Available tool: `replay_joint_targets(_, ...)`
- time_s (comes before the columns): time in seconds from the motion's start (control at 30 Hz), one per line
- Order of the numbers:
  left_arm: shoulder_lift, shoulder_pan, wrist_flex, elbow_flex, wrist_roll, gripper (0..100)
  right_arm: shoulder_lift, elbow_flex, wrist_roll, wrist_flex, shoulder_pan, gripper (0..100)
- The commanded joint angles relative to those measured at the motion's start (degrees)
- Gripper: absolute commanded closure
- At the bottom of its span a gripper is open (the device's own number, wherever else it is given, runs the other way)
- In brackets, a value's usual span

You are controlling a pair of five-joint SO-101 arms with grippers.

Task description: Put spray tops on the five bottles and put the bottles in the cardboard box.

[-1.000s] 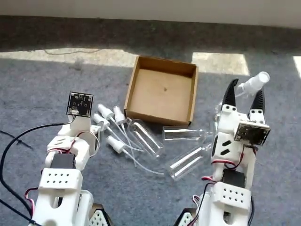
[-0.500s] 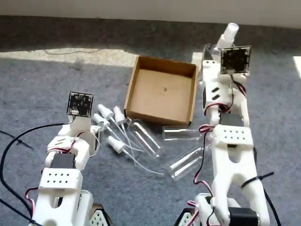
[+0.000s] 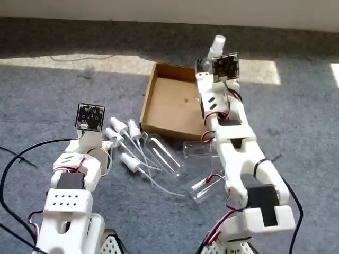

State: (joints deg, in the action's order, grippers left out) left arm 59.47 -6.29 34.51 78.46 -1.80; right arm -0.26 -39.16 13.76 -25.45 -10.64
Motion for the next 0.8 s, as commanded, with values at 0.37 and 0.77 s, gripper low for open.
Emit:
replay_joint_targets(0.37,0.7,1.0,-1.1,-0.2,0.2,82,14.1,6.1,3.3,-22.4,0.6,99.3)
replay_joint_targets(0.77,0.7,1.0,-1.1,-0.2,0.2,82,22.2,13.7,-1.0,-22.2,3.5,99.3)
